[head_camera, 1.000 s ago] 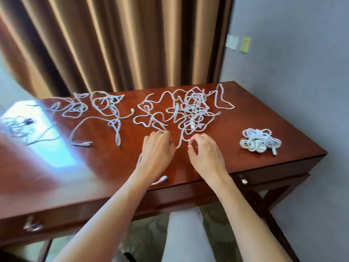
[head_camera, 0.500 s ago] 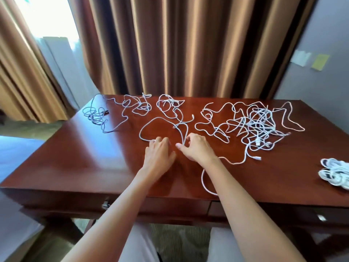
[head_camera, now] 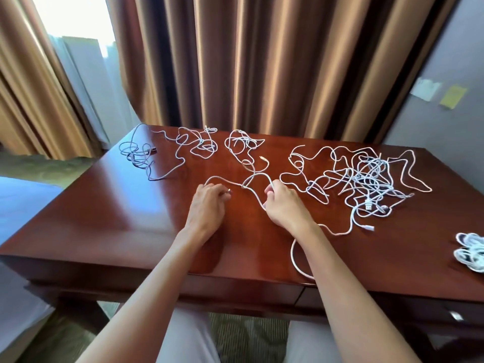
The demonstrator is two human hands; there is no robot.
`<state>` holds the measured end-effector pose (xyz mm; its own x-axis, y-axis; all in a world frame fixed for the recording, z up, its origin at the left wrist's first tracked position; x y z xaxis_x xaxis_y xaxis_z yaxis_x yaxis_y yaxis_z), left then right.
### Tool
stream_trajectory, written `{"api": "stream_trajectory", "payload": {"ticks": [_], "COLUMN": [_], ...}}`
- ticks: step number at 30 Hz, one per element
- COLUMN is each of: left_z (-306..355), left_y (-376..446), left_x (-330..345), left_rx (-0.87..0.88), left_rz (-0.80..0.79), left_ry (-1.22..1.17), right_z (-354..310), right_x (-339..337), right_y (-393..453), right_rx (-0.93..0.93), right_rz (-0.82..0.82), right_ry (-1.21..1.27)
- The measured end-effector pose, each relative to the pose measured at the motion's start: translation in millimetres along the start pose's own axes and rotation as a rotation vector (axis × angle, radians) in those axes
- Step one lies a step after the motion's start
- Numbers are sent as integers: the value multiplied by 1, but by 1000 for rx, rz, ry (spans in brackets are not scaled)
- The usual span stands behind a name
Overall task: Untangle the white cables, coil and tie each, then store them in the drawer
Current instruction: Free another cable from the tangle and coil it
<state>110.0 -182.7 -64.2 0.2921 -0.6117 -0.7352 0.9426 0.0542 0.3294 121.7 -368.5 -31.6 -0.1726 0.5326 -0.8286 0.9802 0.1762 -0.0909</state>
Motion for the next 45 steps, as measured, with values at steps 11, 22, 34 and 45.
{"api": "stream_trajectory", "payload": {"ticks": [11,22,34,45], "left_z": [81,112,71,85], "left_y": [-39,-70,-79,-87], "left_x": [-78,-99,-107,-84], "left_rx": [111,5,-138,136], "left_rz": [-73,-303,-38,21], "left_ry": [-569,-1153,-1113,-389], "right_z": [-25,-65,-65,-76], "right_x": [-40,0,9,10], "right_y": [-72,-105,-109,-99], "right_rx": [-141,-463,-565,-381], "right_rz": [152,-173,55,127], "right_ry": [9,177,1206,1381]}}
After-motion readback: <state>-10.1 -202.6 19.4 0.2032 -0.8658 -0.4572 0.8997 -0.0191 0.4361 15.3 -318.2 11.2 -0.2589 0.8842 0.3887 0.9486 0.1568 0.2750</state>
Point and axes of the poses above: each hand's wrist, its own y-axis towards the middle knuckle, its own x-axis out of the palm, z = x × y, the point moved 4 cm from there along y, towards the middle knuckle, and after that the axes turned 8 degrees about -z, right-handed, at the moved point
